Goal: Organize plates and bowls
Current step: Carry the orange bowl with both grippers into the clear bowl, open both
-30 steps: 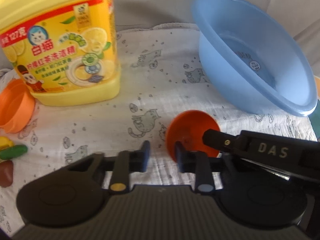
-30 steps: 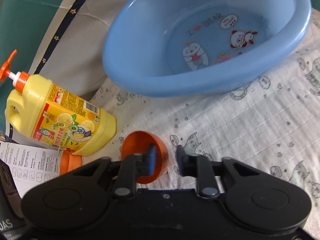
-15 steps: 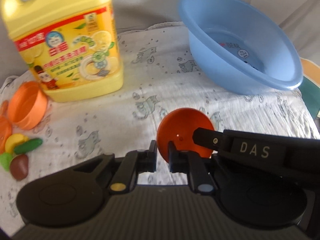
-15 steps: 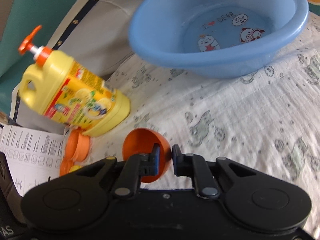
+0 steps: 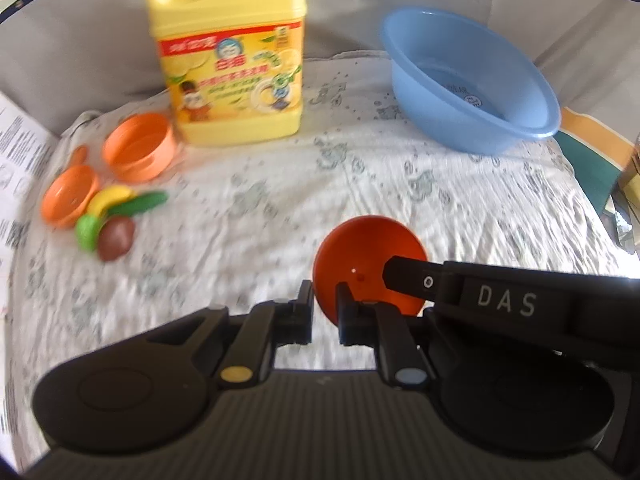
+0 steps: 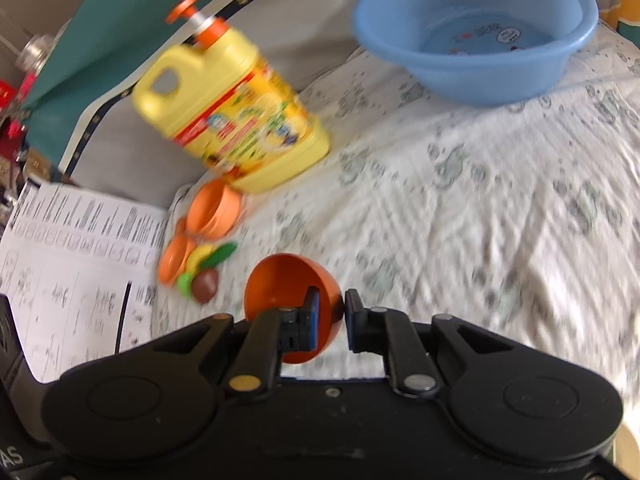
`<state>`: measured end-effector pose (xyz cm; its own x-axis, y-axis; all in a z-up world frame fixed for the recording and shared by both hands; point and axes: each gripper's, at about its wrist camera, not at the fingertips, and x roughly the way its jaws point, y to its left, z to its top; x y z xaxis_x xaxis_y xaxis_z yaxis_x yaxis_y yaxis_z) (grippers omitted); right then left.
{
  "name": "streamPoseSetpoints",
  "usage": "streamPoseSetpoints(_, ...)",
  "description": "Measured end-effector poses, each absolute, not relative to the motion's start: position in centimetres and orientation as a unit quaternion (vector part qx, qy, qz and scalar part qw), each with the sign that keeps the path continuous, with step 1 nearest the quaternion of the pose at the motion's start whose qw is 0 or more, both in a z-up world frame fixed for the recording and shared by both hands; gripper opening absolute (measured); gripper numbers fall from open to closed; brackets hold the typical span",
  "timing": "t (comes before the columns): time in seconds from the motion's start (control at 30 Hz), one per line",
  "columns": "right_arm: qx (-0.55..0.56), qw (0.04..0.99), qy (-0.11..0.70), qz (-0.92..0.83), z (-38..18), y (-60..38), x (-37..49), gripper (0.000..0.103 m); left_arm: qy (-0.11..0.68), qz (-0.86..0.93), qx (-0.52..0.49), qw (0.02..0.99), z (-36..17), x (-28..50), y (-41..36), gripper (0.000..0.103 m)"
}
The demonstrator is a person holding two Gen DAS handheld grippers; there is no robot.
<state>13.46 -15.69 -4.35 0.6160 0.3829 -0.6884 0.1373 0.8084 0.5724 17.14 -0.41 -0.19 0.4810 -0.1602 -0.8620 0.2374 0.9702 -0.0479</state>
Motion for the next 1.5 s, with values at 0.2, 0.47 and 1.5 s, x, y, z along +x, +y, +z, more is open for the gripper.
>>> streamPoseSetpoints(0.2,0.283,0.849,0.439,0.082,-3.7,-13.5,9.2,0.014,0.495,-0.114,0.029,0.861,0.4,12.1,1.5,0.011)
streamPoseSetpoints(0.47,0.257,0.848,0.454,0.098,-3.5,-11.2,4.4,0.014,0.496,-0.112,0.015,0.861,0.3,6.7,3.7,0.011)
streamPoseSetpoints(1.5,0.229,0.833,0.489,0.116,-4.8,-8.1,0.5,0.014,0.505,-0.103,-0.012,0.857,-1.8,1.8,7.0,0.013)
